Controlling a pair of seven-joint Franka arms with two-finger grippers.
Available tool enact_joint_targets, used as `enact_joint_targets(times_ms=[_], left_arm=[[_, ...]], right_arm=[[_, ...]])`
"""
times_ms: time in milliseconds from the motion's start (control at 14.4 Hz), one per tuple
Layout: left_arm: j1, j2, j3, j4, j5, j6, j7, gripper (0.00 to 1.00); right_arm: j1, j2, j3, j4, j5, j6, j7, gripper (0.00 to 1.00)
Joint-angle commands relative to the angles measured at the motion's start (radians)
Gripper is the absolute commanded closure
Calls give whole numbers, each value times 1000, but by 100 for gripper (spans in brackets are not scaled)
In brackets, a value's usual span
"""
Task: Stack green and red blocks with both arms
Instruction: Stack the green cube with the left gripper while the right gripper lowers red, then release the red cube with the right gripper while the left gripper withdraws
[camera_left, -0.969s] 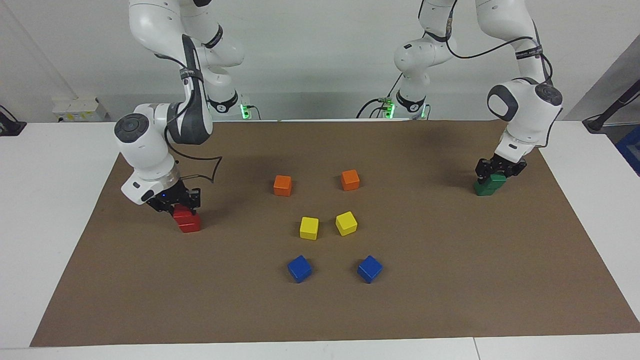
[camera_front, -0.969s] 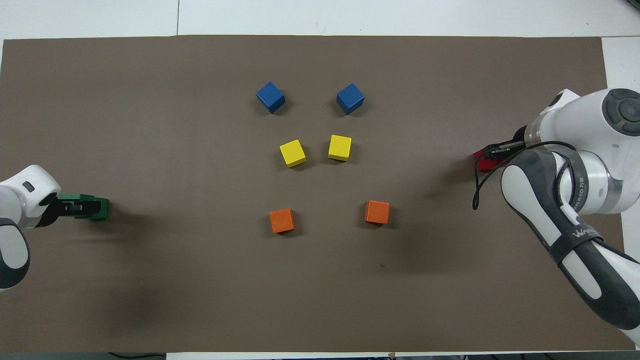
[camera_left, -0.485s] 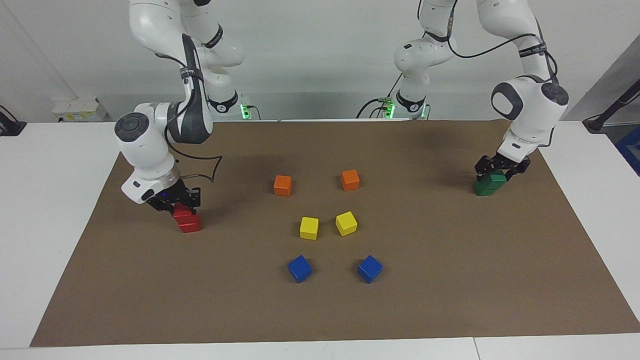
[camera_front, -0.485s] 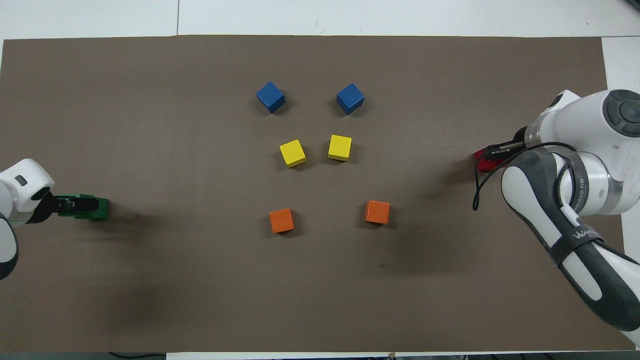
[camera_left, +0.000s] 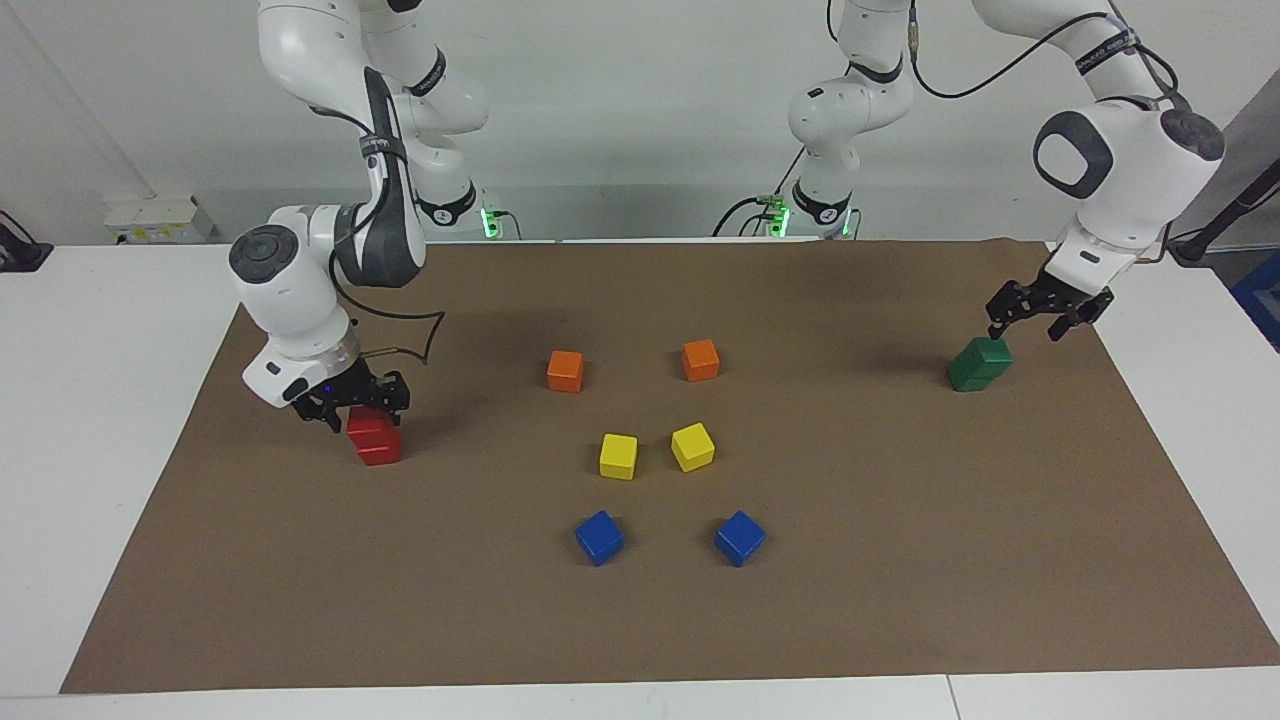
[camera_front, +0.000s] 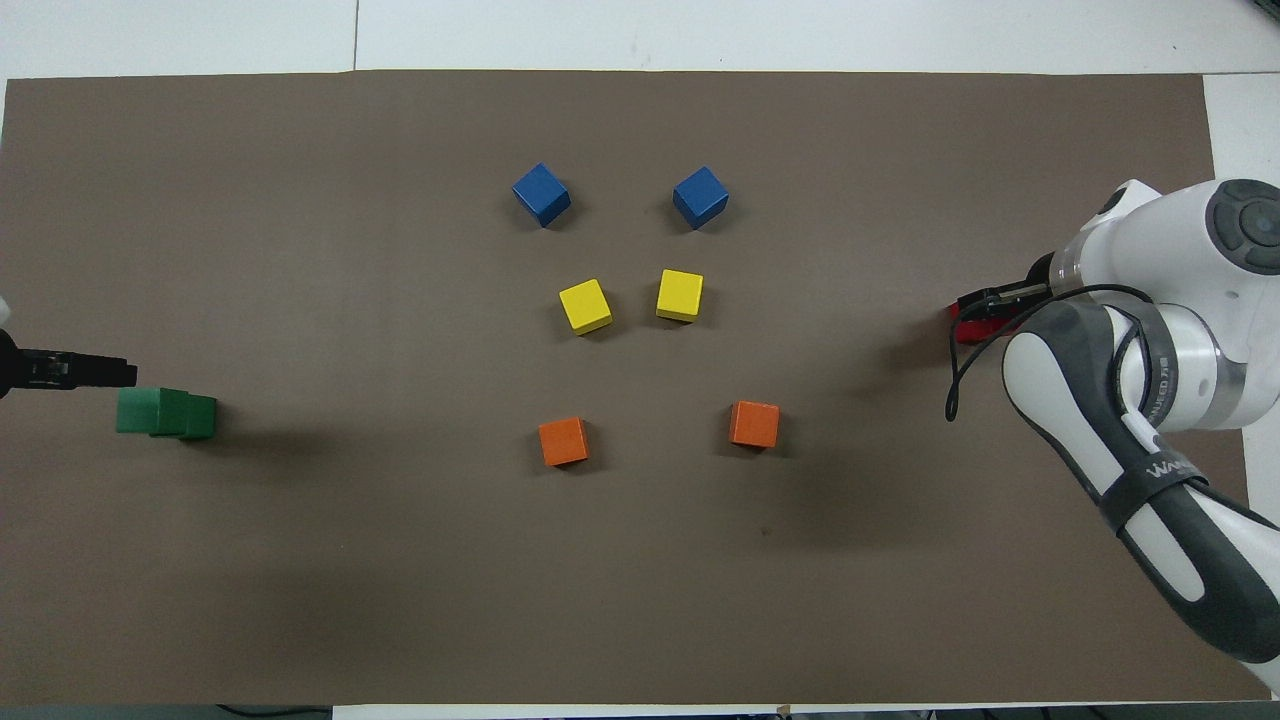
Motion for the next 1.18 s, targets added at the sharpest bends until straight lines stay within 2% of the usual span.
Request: enact_joint_targets(times_ms=[0, 208, 346, 485, 692, 900, 1108], left_arm=[[-36, -5, -5, 105, -14, -108, -48, 0], [-88, 4, -8, 179, -11, -163, -305, 0], [-109, 12, -8, 229, -9, -209, -358, 0], [-120, 32, -8, 308, 1, -297, -360, 0], [-130, 69, -8, 423, 4, -439, -360, 0], [-151, 67, -4, 467, 4, -530, -358, 0], [-175, 61, 5, 492, 15, -611, -358, 0]], right_arm=[[-3, -28, 2, -30, 4, 19, -14, 0], [-3, -22, 2, 8, 4, -4, -14, 0], [-3, -31, 4, 25, 6, -31, -14, 0], [3, -57, 5, 77, 6, -134, -13, 0], [20, -152, 5, 109, 6, -245, -14, 0], [17, -270, 5, 108, 6, -358, -22, 0], [18, -353, 5, 109, 6, -491, -17, 0]])
